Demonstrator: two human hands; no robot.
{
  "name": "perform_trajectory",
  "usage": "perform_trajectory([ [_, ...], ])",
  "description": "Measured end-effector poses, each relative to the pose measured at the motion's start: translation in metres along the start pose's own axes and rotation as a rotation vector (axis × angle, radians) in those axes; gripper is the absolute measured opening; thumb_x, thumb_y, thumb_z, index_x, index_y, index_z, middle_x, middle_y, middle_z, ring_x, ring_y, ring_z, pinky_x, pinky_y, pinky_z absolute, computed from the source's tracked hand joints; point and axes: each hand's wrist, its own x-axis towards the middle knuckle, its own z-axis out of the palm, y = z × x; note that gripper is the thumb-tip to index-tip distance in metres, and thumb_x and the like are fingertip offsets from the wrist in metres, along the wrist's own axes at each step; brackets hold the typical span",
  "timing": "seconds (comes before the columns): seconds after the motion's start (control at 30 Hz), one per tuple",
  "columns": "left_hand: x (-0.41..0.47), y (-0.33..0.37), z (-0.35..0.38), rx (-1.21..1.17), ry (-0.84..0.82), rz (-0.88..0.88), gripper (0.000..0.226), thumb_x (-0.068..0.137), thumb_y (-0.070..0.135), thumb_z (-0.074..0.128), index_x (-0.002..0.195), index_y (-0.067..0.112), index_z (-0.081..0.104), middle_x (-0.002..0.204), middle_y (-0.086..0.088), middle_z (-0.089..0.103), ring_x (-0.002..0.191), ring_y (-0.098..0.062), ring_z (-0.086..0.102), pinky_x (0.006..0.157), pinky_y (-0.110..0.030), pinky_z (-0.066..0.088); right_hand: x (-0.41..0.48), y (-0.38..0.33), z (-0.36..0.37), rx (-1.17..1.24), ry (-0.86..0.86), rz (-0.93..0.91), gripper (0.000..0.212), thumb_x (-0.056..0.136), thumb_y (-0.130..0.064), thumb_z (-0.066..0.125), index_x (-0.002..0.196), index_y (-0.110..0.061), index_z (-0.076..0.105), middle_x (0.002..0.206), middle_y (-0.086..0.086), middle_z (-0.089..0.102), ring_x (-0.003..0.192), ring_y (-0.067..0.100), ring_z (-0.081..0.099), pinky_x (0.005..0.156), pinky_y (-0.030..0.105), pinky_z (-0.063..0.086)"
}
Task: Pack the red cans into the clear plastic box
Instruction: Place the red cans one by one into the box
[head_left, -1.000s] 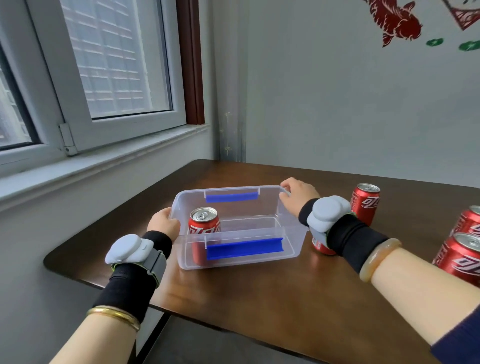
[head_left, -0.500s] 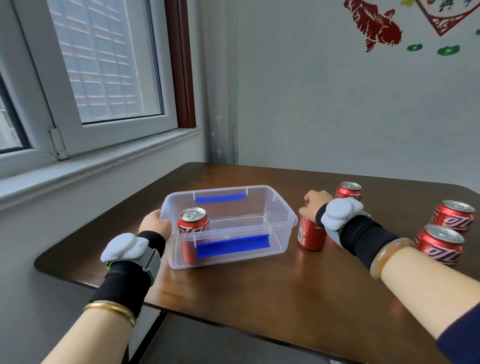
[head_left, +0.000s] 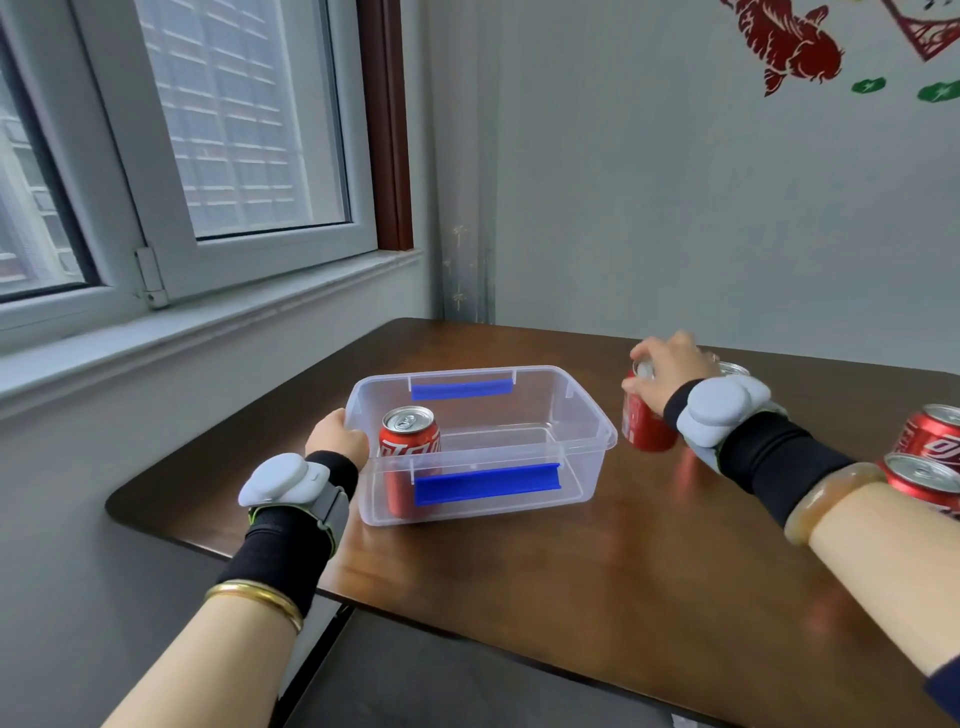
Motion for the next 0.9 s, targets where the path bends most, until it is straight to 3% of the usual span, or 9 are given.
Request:
perform_trajectory([
  [0.13, -0.003, 0.002, 0.001, 0.009, 0.010, 0.009, 0.029, 0.081, -0.003, 0.038, 0.098, -0.001, 0.061, 0.101, -0.024, 0.064, 0.088, -0.034, 0.058, 0.091, -0.044, 0.049, 0.003, -0.027, -0.031, 0.053, 0.158, -0.119, 0.041, 0.083, -0.031, 0.064, 0.122, -0.020, 0.057, 0.130, 0.014, 0.043, 0.115, 0.044, 0.045, 0.099, 0.041, 0.039],
  [0.2, -0.002, 0.002, 0.000, 0.002, 0.010, 0.004, 0.032, 0.081, -0.003, 0.038, 0.103, -0.001, 0.061, 0.105, -0.024, 0.065, 0.094, -0.036, 0.060, 0.093, -0.045, 0.048, 0.000, -0.044, -0.038, 0.163, 0.177, -0.201, 0.040, 0.079, -0.034, 0.067, 0.118, -0.023, 0.061, 0.126, 0.012, 0.046, 0.113, 0.040, 0.049, 0.099, 0.037, 0.039],
  [0.33, -0.003, 0.001, -0.001, 0.002, 0.007, -0.004, 0.035, 0.080, -0.002, 0.039, 0.106, 0.001, 0.061, 0.109, -0.023, 0.066, 0.102, -0.039, 0.061, 0.095, -0.045, 0.050, -0.016, -0.083, -0.024, 0.299, 0.034, -0.325, 0.037, 0.077, -0.037, 0.070, 0.112, -0.024, 0.065, 0.115, 0.011, 0.053, 0.108, 0.030, 0.056, 0.097, 0.033, 0.044],
  [0.47, -0.007, 0.004, -0.003, 0.007, -0.001, 0.016, 0.031, 0.082, -0.001, 0.039, 0.104, 0.002, 0.061, 0.110, -0.023, 0.065, 0.103, -0.038, 0.060, 0.095, -0.043, 0.049, -0.030, -0.109, 0.009, 0.277, -0.132, -0.402, 0.037, 0.078, -0.041, 0.067, 0.112, -0.027, 0.064, 0.100, -0.001, 0.043, 0.107, 0.027, 0.056, 0.096, 0.036, 0.047],
  [0.6, -0.009, 0.005, -0.003, 0.006, -0.002, 0.022, 0.032, 0.085, 0.000, 0.039, 0.111, 0.000, 0.059, 0.114, -0.022, 0.064, 0.107, -0.037, 0.059, 0.096, -0.043, 0.047, -0.037, -0.117, 0.039, 0.213, -0.224, -0.400, 0.040, 0.081, -0.044, 0.065, 0.116, -0.026, 0.062, 0.111, 0.004, 0.050, 0.107, 0.025, 0.056, 0.088, 0.034, 0.048],
  [0.77, -0.007, 0.002, -0.001, -0.002, 0.011, 0.030, 0.034, 0.086, 0.000, 0.038, 0.114, 0.001, 0.058, 0.118, -0.020, 0.063, 0.108, -0.036, 0.058, 0.095, -0.040, 0.046, -0.042, -0.118, 0.058, 0.163, -0.273, -0.380, 0.040, 0.081, -0.043, 0.065, 0.117, -0.026, 0.062, 0.128, 0.006, 0.051, 0.115, 0.027, 0.055, 0.097, 0.038, 0.048],
  [0.9, -0.007, 0.002, -0.001, 0.000, 0.020, 0.041, 0.030, 0.086, -0.001, 0.037, 0.104, 0.009, 0.058, 0.119, -0.019, 0.062, 0.106, -0.035, 0.057, 0.091, -0.036, 0.045, -0.045, -0.117, 0.064, 0.159, -0.303, -0.381, 0.041, 0.081, -0.045, 0.065, 0.118, -0.028, 0.061, 0.129, 0.005, 0.051, 0.115, 0.027, 0.055, 0.097, 0.038, 0.048],
])
